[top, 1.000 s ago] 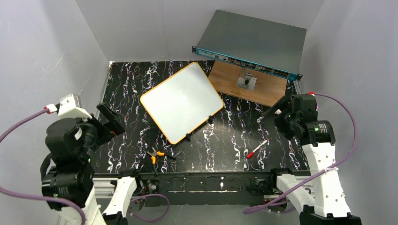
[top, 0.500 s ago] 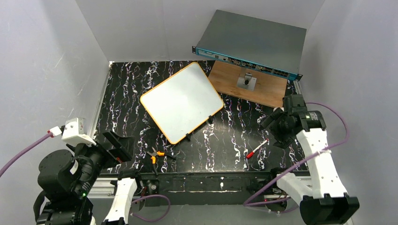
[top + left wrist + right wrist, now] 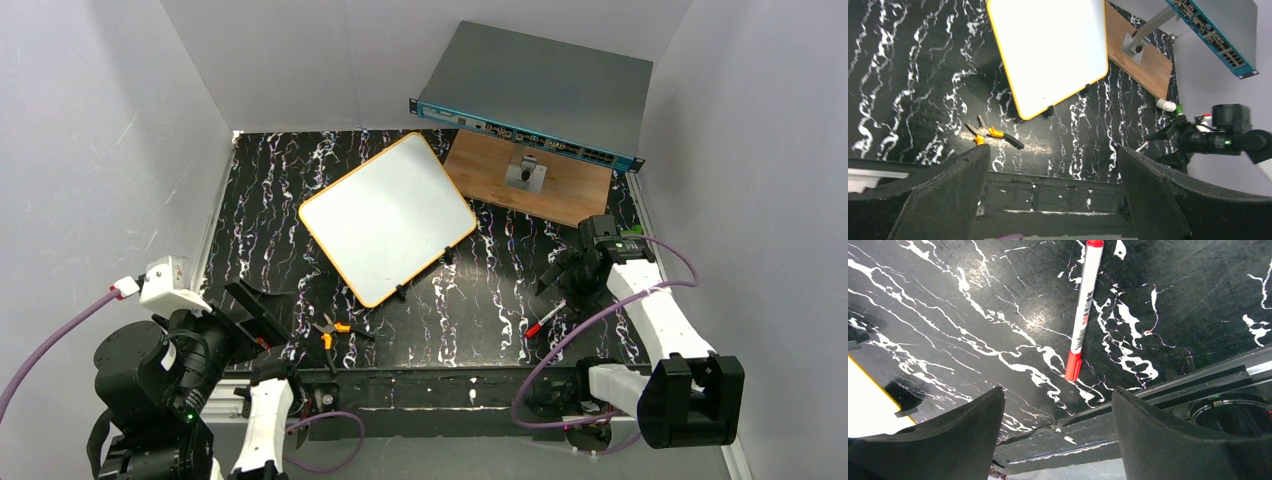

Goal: Write a sentence on the whiteboard
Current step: Pick up the whiteboard marker from the corner of the board.

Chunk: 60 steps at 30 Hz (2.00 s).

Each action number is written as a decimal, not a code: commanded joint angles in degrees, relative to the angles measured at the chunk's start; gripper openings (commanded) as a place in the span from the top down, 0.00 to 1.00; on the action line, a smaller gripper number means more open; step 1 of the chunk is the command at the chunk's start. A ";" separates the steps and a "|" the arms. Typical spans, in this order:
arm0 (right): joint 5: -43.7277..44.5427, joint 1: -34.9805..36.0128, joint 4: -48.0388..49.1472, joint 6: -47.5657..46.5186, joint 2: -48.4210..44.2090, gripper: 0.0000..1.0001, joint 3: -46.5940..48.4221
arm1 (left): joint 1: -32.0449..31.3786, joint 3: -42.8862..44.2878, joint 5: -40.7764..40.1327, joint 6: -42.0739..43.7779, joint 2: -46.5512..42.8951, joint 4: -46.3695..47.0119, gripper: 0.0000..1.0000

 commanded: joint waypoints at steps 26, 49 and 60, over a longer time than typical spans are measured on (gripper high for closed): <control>-1.99 -0.44 13.67 -6.64 20.49 0.37 -2.53 | 0.15 -14.75 8.42 -3.01 0.80 8.59 0.01; 0.68 -1.15 7.28 -10.19 18.34 0.99 -0.36 | -2.05 -19.62 10.35 -3.14 -2.01 11.81 0.01; -6.68 -1.06 -3.62 -11.68 -0.99 0.99 15.73 | -10.36 -22.05 24.71 -7.66 0.02 22.85 0.01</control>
